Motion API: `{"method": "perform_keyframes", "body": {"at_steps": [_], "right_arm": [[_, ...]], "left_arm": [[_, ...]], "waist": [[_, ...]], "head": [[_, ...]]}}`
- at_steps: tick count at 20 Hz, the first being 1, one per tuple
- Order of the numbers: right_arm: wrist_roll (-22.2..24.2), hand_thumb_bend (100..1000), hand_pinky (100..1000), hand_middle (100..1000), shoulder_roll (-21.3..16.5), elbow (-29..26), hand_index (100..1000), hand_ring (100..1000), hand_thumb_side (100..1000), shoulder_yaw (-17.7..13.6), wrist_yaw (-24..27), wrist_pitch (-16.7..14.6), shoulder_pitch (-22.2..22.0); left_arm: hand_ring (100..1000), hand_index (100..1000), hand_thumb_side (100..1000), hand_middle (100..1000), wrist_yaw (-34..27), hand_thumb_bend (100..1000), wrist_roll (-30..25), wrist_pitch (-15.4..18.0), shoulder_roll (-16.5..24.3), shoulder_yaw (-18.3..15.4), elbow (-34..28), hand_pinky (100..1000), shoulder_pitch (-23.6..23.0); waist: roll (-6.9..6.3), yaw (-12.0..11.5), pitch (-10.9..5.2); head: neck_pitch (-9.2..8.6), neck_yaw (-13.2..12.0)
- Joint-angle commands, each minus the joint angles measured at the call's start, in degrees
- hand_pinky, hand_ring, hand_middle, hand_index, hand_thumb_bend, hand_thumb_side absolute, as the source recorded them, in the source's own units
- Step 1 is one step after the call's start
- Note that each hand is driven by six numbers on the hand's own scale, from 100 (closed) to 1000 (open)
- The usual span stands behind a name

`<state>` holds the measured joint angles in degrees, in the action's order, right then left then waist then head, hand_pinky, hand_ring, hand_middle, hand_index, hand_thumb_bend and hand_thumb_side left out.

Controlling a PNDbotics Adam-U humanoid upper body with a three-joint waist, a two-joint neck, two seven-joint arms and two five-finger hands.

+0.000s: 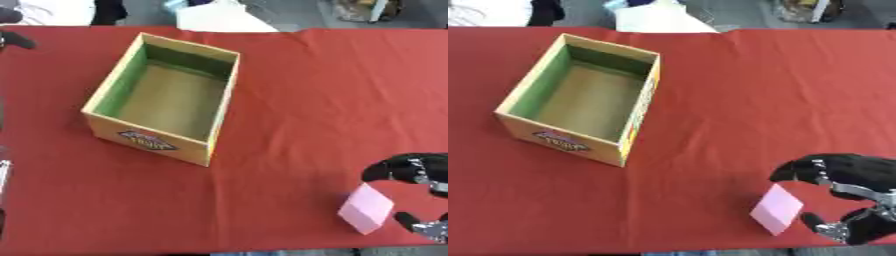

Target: Pick up objects on the table and place them in the box.

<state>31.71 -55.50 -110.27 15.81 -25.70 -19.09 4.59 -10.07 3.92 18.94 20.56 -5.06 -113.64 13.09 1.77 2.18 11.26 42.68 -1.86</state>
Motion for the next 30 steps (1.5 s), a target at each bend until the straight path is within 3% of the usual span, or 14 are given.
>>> {"method": "perform_keyframes", "body": {"at_steps": [1, 11, 22, 30], "right_arm": [[-0.4, 100, 938, 902, -0.65, 0.85, 976, 897, 214, -0.35, -1.38, 0.36, 0.7], [-1.58, 177, 942, 917, 0.31, 4.02, 987, 908, 290, 0.4, -4.91, -0.54, 1.52], [-3.75, 229, 928, 918, 0.42, 4.38, 983, 906, 274, 1.44, -10.25, -3.33, 3.32], [-7.41, 269, 911, 909, -0.34, 1.95, 971, 898, 272, 0.16, -12.33, -3.92, 3.17]], "left_arm": [[684, 765, 746, 591, -0.11, 100, -0.22, 0.04, 0.7, -0.01, -0.95, 534, 0.46], [681, 765, 745, 588, -0.14, 100, -0.7, -0.21, 0.44, 0.12, -0.95, 531, 0.61], [675, 763, 749, 585, -0.31, 100, -1.15, -0.5, 0.17, 0.28, -0.95, 529, 0.82], [673, 762, 746, 584, -0.03, 100, -1.7, -0.64, 0.19, 0.25, -0.95, 529, 0.83]], "waist": [[-0.13, -0.04, -0.58], [-0.34, -0.25, -0.3], [-0.5, -0.73, -0.14], [-0.39, -0.62, -0.28]], "head": [[0.21, 0.05], [0.18, 0.3], [0.14, 0.35], [0.26, 0.01]]}}
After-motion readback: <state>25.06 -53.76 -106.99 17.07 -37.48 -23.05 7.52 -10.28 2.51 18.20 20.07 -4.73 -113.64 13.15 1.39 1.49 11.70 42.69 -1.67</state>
